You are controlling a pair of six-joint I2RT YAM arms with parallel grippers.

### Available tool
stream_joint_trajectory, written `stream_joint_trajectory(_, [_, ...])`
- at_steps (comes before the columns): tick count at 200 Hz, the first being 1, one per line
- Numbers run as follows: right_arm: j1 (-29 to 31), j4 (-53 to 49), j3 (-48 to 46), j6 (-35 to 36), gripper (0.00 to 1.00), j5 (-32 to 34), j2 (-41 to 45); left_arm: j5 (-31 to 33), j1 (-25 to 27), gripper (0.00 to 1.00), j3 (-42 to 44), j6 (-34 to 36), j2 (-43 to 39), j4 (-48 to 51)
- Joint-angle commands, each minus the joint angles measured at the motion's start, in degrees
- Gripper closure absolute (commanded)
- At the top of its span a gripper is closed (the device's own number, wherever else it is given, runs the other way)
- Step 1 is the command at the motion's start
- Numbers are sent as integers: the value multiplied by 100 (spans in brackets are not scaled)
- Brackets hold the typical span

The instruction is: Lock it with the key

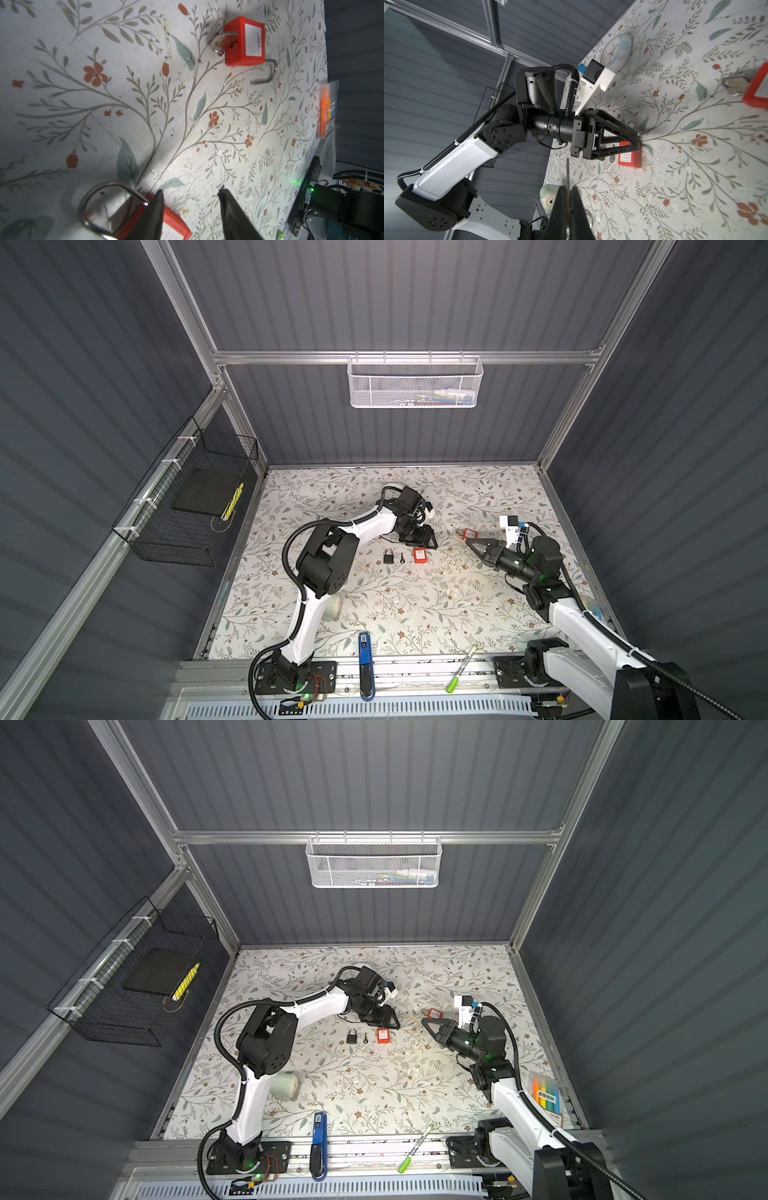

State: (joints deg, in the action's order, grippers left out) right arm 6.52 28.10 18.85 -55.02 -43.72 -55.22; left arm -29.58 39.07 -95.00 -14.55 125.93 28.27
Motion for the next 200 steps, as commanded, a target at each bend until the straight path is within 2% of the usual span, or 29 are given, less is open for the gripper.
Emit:
stream_joint_trajectory(1, [-20,-2,-29,27,100,-119,0,-84,48,54,119,43,-155,9])
stream_joint_trajectory(108, [-15,12,-82,-23,100,-77,-9,43,75,51,56,-100,-424,-158])
stream_joint_trajectory(148, [-15,-128,-246,-158,100,340,-34,423,-18,49,175,-271,-958,-360])
stream_joint_trajectory(200, [261,-286,-333,-393,100,1139,-340,497,-397,47,1148,-609,-1834,-852])
